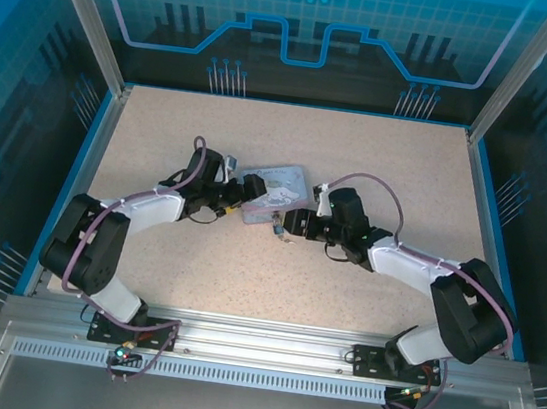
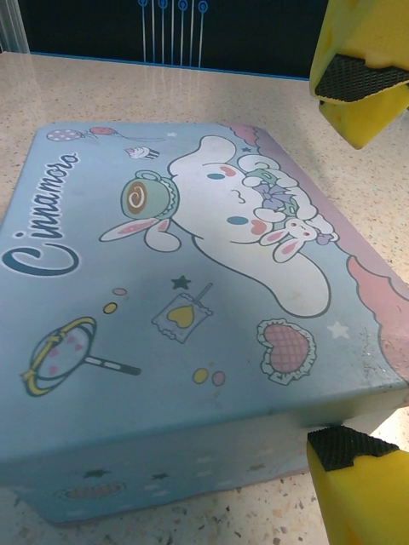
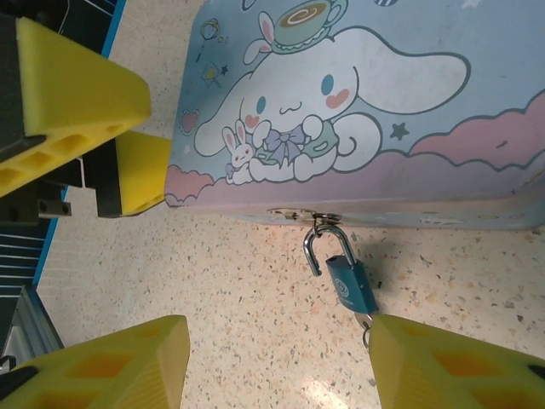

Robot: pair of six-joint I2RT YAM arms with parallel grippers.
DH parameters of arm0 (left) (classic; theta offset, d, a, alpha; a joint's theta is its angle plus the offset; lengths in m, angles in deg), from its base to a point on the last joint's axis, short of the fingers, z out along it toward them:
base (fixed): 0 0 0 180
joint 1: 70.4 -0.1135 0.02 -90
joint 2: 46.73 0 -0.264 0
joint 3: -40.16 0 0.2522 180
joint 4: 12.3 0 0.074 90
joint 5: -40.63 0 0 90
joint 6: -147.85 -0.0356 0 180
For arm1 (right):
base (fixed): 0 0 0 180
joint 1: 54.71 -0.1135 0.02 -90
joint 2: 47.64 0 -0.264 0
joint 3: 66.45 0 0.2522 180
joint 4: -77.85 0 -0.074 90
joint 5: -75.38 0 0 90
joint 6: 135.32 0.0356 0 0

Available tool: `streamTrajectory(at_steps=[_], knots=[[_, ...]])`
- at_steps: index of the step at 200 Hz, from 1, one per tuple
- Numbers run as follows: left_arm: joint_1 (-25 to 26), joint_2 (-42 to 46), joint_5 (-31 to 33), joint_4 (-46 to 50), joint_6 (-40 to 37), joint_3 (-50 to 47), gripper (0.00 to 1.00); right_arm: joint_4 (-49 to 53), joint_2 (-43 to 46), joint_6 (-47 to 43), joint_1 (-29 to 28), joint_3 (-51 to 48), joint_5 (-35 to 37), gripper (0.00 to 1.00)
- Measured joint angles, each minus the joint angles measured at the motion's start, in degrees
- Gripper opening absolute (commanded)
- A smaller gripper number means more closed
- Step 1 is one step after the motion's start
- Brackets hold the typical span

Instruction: Unlock the padlock with the key

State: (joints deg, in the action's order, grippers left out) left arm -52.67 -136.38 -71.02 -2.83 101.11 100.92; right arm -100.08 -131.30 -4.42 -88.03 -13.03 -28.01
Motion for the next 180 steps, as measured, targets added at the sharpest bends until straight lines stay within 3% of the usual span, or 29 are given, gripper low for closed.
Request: streamTrajectory(at_steps=[107, 180], knots=[[-0.8, 14.0, 0.4, 1.7, 0.2, -4.3, 0.99, 3.3, -0.6, -4.4, 0.3, -1.0, 1.7, 0.56], [-0.8, 15.1, -0.4, 1.6, 1.6, -4.9, 0.99, 5.3, -7.1, -8.6, 0.3, 0.5, 3.7, 0.49]])
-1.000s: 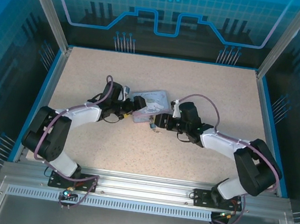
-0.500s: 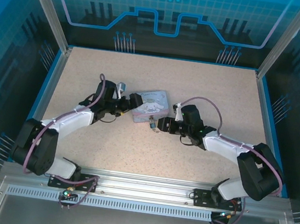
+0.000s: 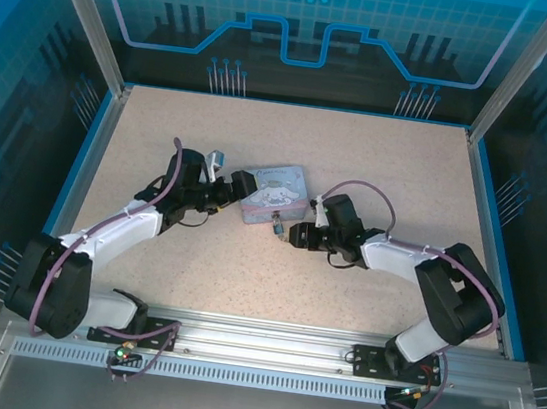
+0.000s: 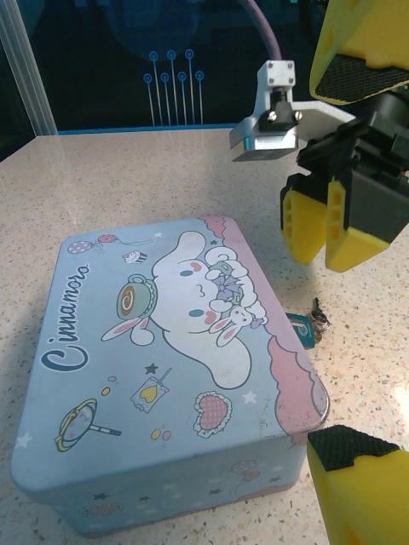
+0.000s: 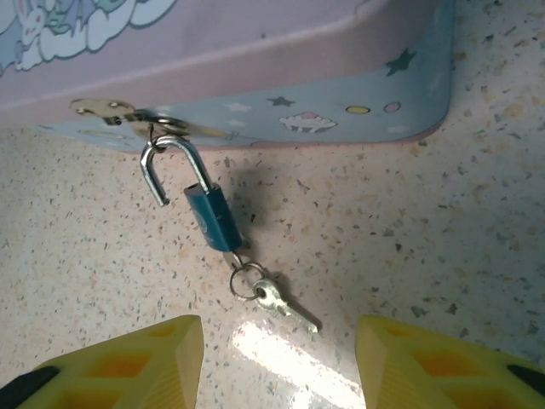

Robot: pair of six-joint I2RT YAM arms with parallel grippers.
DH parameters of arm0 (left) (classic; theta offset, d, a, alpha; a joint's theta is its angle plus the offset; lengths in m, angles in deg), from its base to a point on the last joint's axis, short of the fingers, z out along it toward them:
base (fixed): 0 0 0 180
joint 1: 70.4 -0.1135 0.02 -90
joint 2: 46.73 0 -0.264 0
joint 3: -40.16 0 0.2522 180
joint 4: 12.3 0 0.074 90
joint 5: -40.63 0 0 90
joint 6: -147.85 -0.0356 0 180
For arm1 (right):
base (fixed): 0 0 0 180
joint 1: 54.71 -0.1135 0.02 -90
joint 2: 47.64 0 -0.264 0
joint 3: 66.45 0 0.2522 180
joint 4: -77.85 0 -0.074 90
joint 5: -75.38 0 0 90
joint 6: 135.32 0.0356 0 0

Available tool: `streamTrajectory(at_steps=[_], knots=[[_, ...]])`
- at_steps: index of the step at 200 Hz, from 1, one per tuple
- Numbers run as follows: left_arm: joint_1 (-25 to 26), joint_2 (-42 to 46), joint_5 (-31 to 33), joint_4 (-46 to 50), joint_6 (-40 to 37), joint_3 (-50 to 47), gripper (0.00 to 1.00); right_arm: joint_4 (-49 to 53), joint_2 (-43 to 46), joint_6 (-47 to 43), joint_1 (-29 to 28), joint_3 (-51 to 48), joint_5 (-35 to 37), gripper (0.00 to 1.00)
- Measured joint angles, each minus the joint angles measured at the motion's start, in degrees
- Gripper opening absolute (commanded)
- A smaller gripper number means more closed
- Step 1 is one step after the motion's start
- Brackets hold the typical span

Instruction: Unlock the padlock with the key

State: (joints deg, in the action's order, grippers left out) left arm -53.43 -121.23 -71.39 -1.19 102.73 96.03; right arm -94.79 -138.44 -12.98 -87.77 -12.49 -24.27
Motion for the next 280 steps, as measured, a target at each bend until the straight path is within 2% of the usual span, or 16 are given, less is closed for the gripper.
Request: streamTrajectory(at_steps=[112, 280], knots=[[0.0, -1.0, -1.0, -0.7, 0.7, 0.0, 0.99, -3.5, -8.9, -0.3, -1.9, 5.1, -1.1, 0.46], [0.0, -2.8, -1.8, -2.4, 1.7, 0.0, 0.99, -11.8, -12.5, 1.3, -2.2, 5.0, -4.3, 0.42]])
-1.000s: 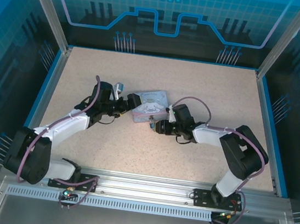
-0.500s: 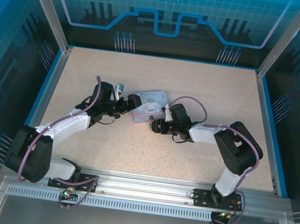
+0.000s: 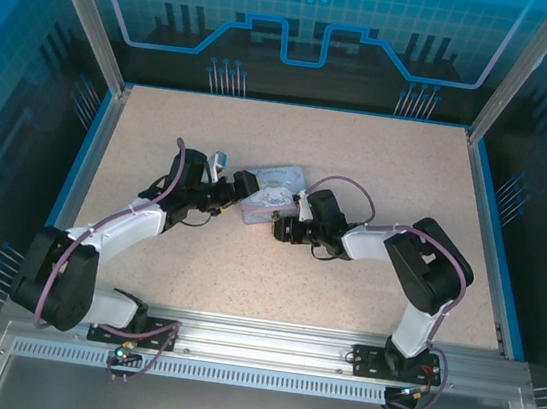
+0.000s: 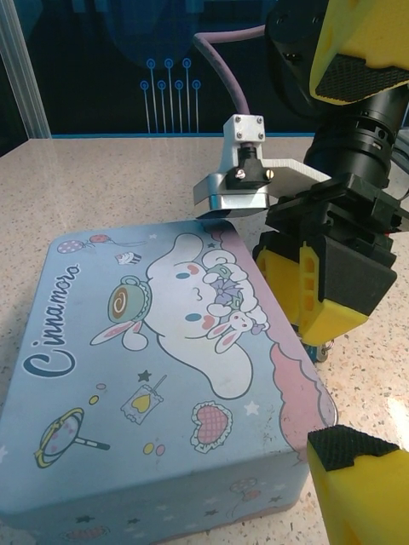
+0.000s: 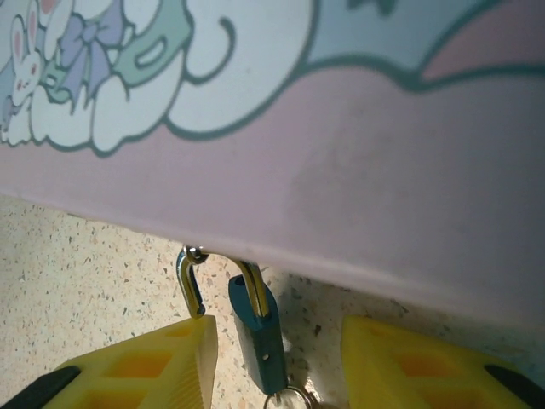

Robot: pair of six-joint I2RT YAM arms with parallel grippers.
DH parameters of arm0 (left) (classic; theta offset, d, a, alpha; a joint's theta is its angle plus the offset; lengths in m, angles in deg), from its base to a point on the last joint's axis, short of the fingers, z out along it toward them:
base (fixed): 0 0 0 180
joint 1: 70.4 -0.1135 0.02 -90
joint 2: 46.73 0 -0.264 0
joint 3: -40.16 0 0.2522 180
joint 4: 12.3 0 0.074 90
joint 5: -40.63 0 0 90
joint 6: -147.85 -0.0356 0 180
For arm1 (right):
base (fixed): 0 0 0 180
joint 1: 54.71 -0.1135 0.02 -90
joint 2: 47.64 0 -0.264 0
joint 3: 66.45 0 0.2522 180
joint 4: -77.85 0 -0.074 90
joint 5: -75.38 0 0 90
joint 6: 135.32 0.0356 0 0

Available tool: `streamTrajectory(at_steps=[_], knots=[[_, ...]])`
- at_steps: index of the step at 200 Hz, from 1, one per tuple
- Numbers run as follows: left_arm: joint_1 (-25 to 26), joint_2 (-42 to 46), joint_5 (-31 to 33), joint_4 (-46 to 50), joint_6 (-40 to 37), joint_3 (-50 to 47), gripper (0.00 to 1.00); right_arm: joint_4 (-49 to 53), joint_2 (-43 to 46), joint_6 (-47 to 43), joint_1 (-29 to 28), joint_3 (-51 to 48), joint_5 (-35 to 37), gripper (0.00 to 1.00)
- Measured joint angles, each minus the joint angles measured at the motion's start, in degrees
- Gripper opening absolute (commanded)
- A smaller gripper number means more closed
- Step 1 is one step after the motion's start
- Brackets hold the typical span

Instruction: Unlock the padlock with the key

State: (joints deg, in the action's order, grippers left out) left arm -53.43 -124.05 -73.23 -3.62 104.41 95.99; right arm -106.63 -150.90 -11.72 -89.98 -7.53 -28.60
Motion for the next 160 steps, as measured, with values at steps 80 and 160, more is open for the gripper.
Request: streamTrajectory(at_steps=[80, 160], knots=[[0.0, -0.6, 0.0, -0.8, 0.1, 0.0, 0.99, -3.0, -0.1, -0.5, -0.1, -1.5, 0.0, 0.41], [0.0, -0.8, -0.3, -1.0, 0.5, 0.0, 0.99, -5.0, -0.6, -4.8, -0.5, -2.0, 0.2, 0.38]])
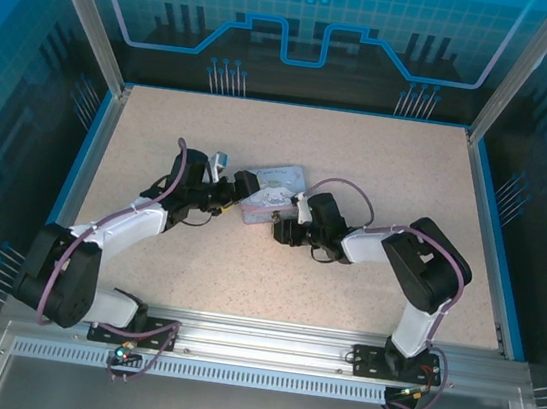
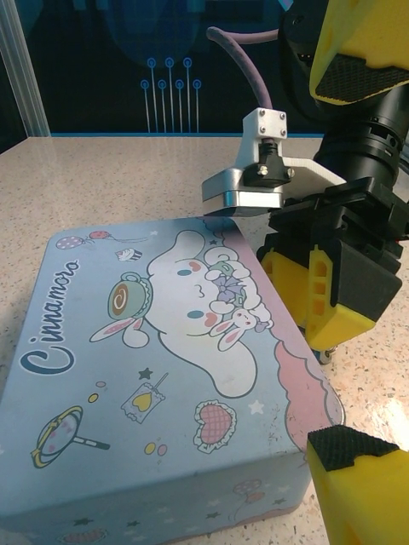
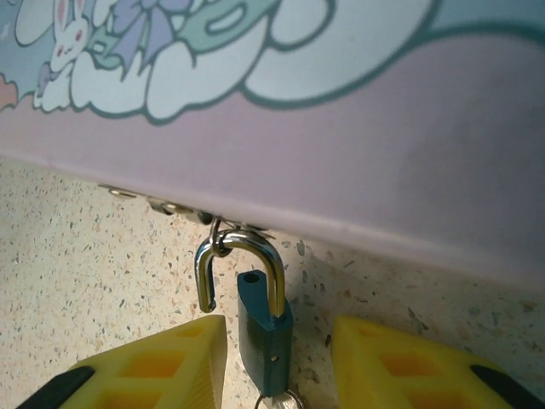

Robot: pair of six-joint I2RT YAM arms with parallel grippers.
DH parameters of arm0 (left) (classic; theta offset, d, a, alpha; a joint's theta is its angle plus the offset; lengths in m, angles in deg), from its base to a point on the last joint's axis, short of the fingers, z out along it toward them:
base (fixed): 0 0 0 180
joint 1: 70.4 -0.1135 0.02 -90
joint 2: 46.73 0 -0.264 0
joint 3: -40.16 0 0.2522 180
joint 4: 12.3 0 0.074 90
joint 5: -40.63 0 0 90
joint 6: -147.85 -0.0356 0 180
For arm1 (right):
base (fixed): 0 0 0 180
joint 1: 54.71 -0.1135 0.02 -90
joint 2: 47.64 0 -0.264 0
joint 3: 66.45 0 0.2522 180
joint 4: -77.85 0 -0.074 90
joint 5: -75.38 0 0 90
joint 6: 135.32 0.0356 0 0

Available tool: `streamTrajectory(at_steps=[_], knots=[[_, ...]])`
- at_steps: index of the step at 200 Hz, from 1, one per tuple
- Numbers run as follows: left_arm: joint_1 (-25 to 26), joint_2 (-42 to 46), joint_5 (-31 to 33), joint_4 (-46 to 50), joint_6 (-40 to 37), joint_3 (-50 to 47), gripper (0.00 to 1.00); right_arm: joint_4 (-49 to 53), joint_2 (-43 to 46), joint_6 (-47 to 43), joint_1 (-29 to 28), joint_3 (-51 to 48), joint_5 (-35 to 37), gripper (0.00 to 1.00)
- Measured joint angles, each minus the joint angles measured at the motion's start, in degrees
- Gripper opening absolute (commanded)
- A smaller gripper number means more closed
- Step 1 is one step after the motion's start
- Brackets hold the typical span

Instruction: Unlock the padlock with the key

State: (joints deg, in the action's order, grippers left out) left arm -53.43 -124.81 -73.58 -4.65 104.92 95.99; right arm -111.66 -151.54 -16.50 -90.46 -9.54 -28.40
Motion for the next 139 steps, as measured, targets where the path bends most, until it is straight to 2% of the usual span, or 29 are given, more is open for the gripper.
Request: streamTrajectory(at_steps=[139], knots=[[0.0, -1.2, -0.3, -2.0, 1.1, 0.0, 0.99, -1.7, -0.2, -3.5, -1.0, -0.8, 0.0, 0.35]])
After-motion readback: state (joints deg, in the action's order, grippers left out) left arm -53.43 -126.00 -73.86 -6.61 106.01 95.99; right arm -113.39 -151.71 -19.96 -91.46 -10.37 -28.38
